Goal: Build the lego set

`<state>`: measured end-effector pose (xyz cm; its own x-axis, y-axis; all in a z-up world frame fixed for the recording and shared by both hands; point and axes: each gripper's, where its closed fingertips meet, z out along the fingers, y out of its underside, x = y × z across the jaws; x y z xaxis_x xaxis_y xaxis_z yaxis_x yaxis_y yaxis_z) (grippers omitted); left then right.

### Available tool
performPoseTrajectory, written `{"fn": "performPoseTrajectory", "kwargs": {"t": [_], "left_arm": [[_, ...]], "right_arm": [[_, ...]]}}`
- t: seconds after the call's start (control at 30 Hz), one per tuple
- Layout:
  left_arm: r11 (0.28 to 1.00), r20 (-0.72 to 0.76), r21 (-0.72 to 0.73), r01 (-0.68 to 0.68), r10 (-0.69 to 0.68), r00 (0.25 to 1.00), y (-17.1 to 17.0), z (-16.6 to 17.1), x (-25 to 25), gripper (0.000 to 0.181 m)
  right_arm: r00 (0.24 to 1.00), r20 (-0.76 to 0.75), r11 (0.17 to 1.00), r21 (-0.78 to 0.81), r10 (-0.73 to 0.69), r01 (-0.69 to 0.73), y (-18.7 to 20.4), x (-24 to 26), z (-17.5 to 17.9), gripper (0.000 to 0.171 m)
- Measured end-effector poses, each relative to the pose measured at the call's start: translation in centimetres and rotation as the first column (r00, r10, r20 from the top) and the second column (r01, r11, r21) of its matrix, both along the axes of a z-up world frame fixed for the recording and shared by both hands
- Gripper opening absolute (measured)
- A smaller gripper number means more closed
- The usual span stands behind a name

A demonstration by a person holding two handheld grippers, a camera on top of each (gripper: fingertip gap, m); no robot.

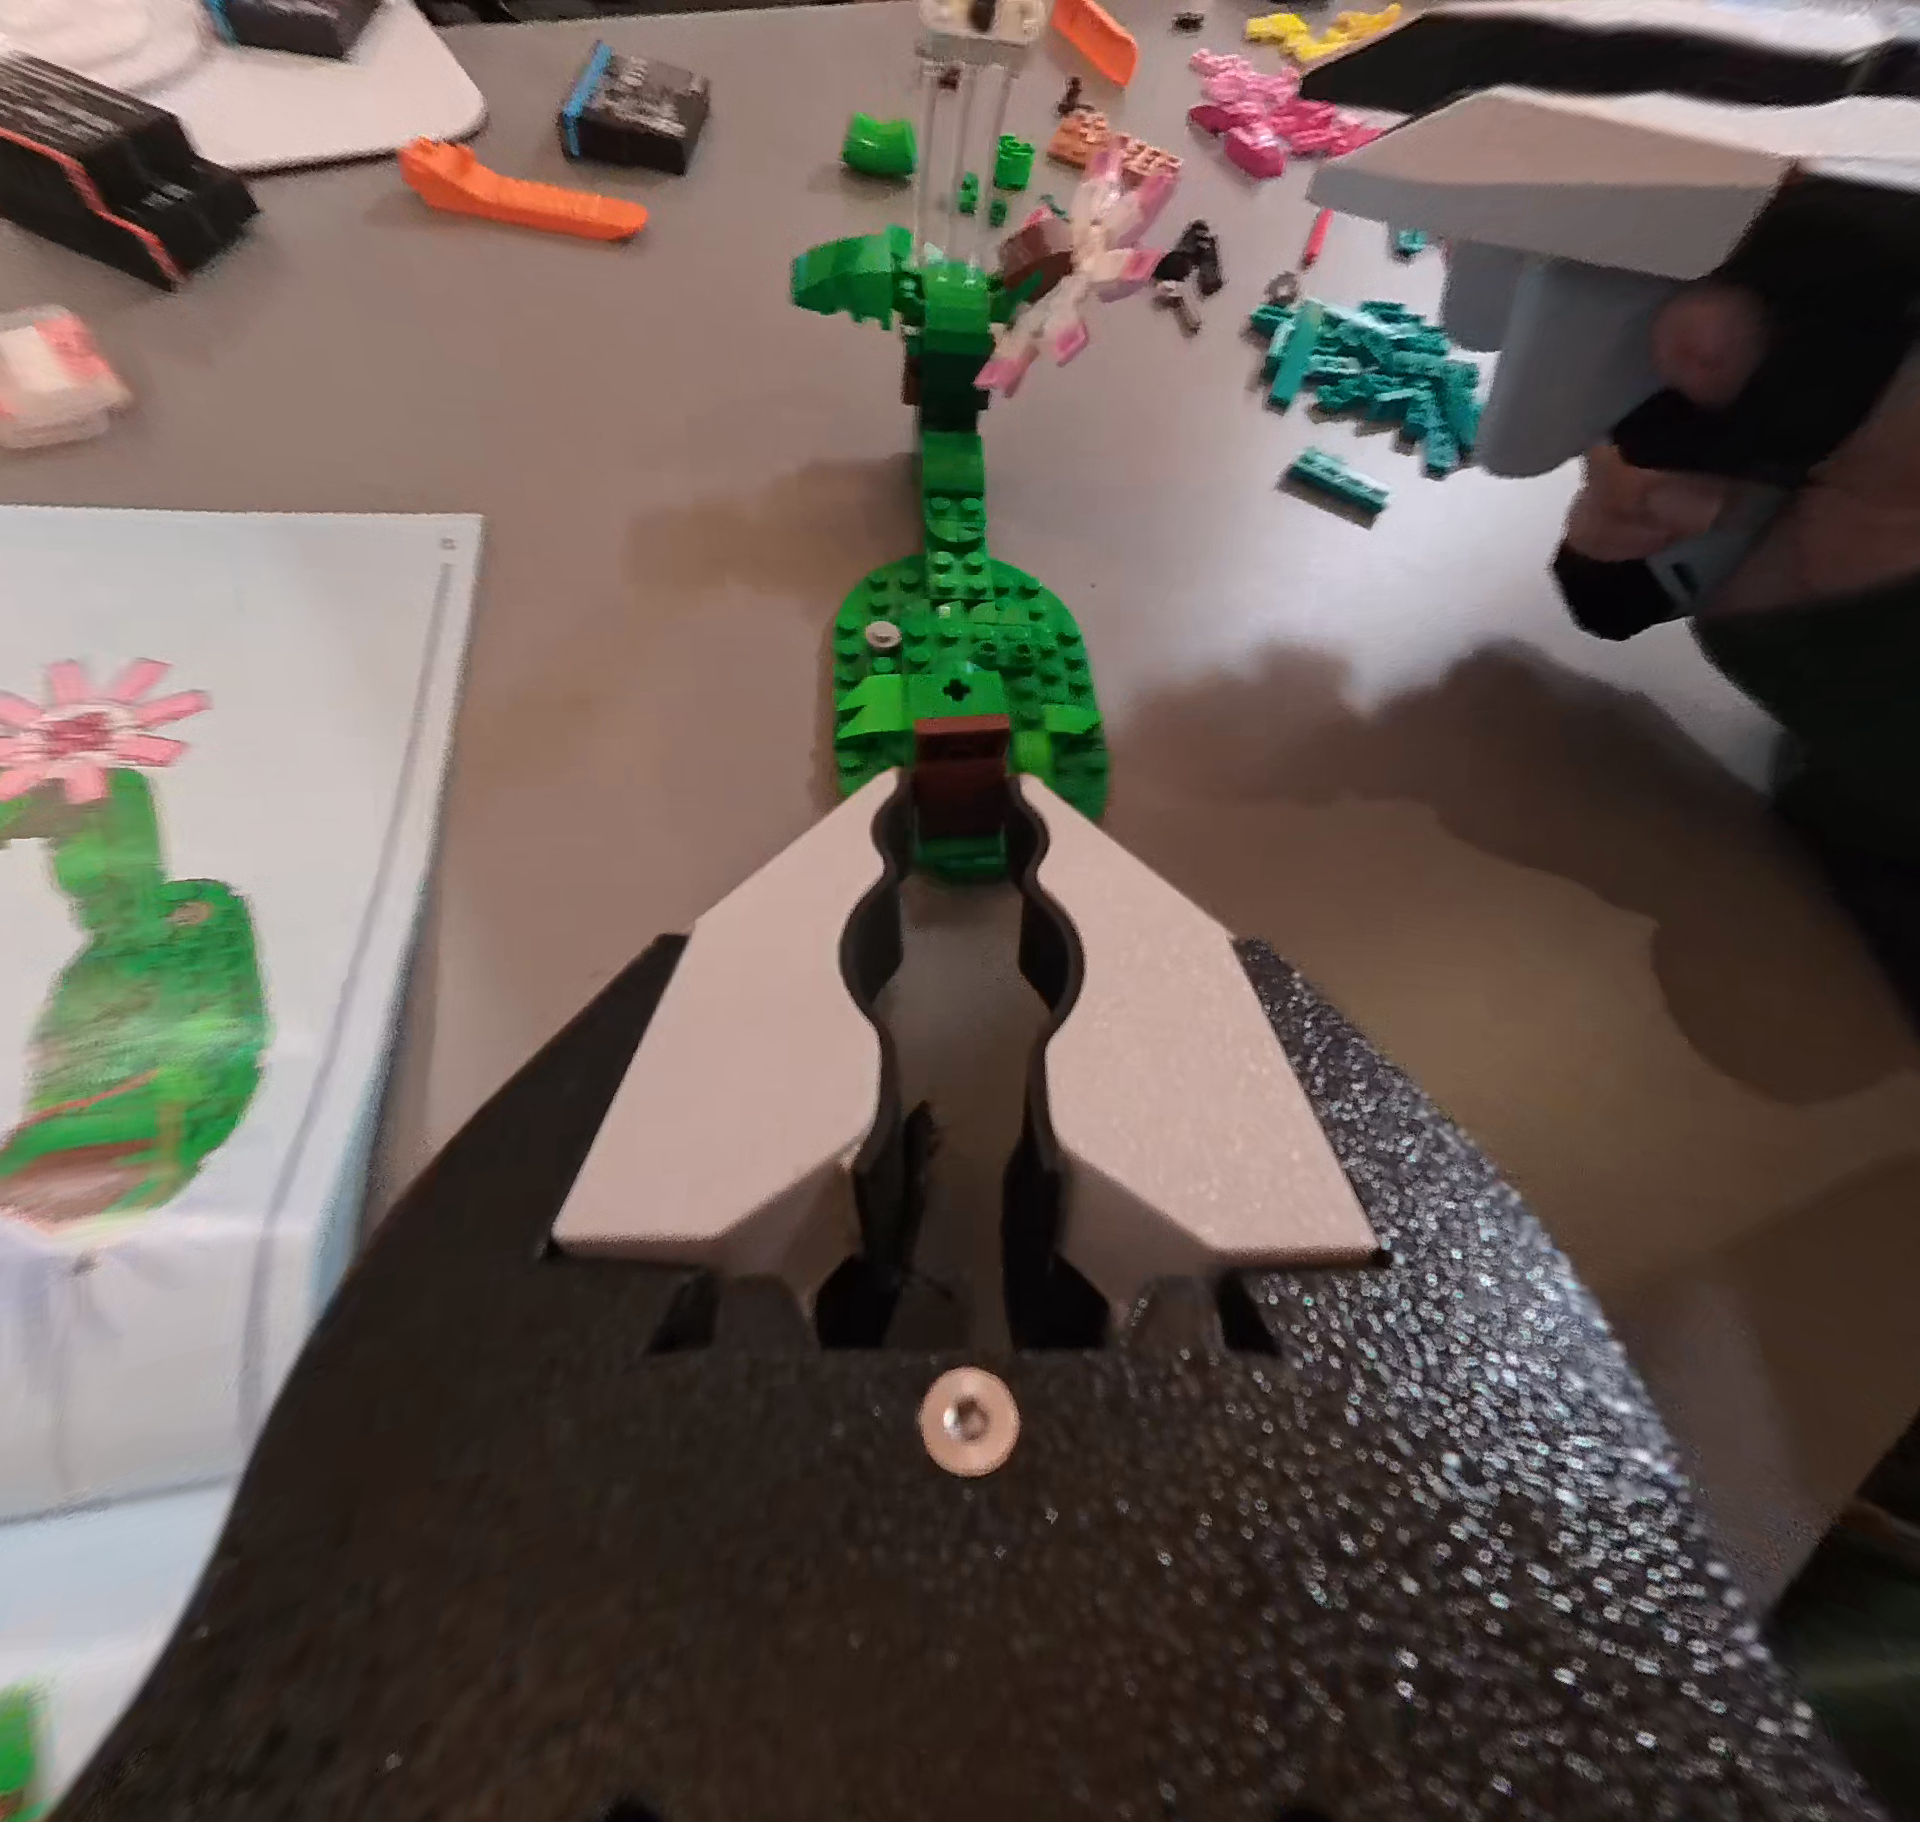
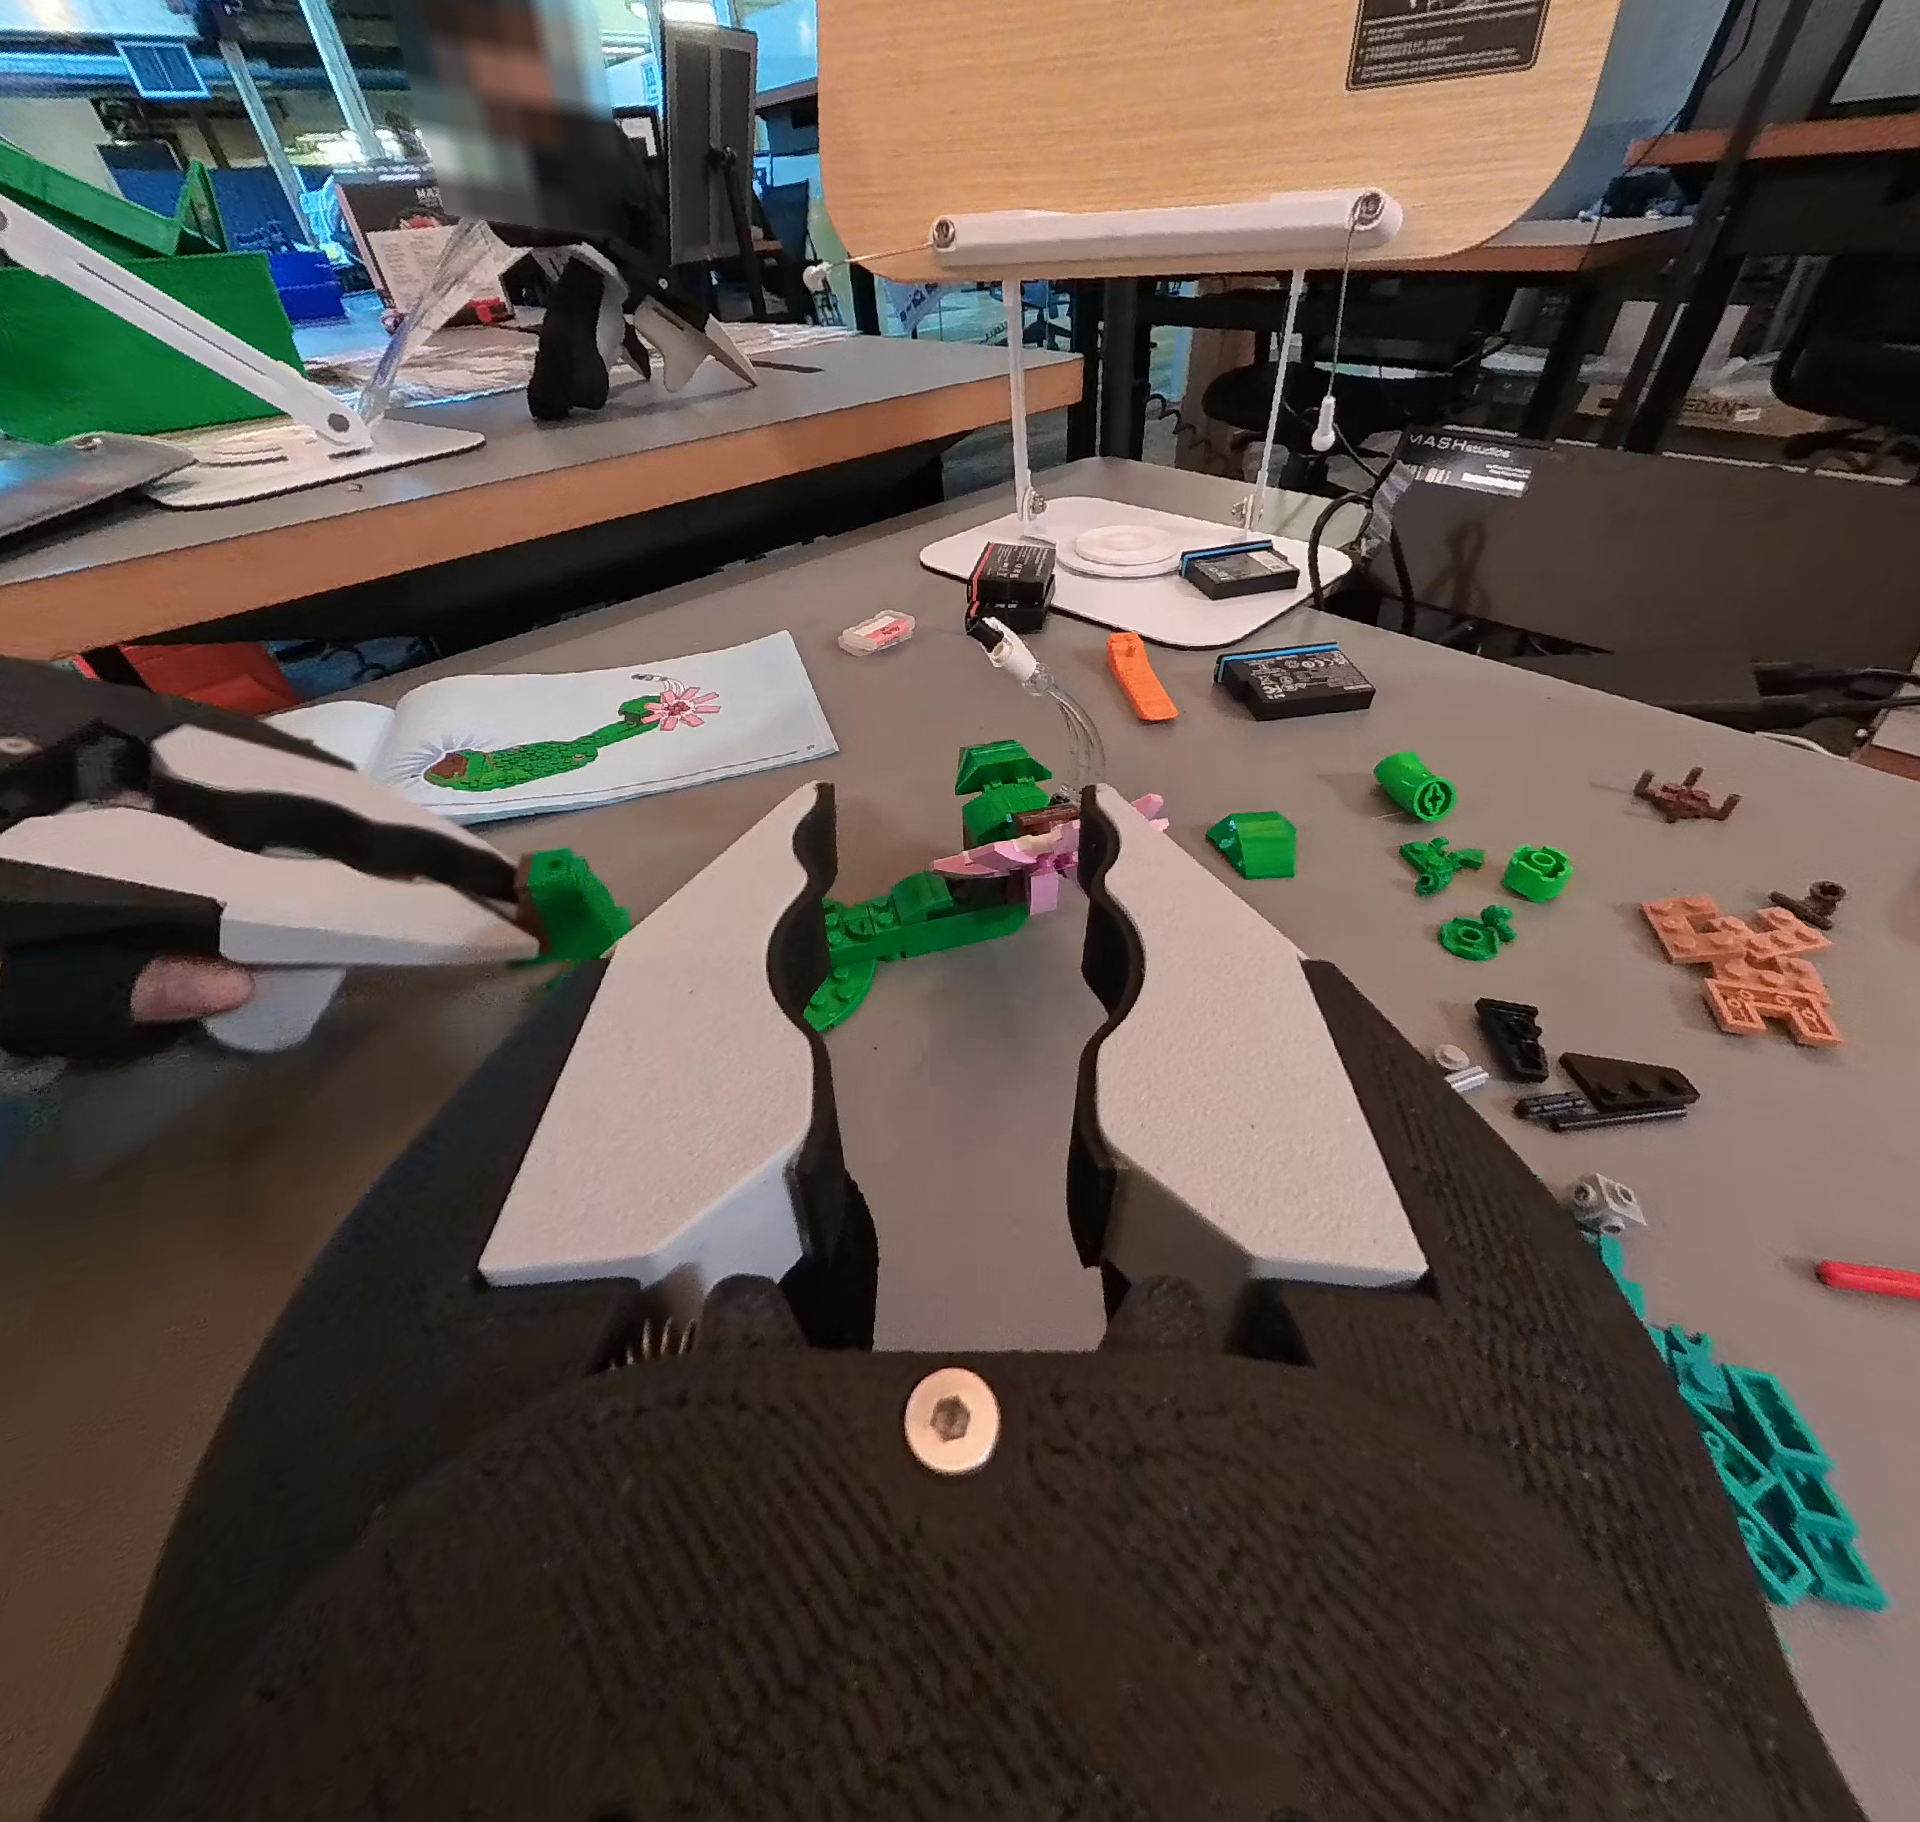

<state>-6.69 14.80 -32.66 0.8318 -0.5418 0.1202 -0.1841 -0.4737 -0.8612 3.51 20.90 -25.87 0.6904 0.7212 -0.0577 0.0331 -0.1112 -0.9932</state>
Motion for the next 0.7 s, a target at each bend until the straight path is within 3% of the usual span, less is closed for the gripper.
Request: {"fn": "performPoseTrajectory", "kwargs": {"t": [0.03,0.23,0.7], "left_arm": [[1.000,-0.038,0.016,-0.023,0.024,0.999,0.2,0.1,-0.8,0.014],[0.995,-0.226,0.042,-0.095,0.102,0.969,1.0,-0.8,-4.2,0.014],[0.993,-0.212,-0.017,-0.113,0.107,0.971,1.1,-2.1,-4.8,0.014]], "right_arm": [[1.000,-0.002,1.000,0.001,-0.002,0.002,0.0,0.0,0.0,0.045],[1.000,-0.003,1.000,0.012,-0.011,0.012,0.1,0.2,0.2,0.045],[1.000,-0.007,1.000,0.014,-0.018,0.018,0.1,0.3,0.2,0.045]]}}
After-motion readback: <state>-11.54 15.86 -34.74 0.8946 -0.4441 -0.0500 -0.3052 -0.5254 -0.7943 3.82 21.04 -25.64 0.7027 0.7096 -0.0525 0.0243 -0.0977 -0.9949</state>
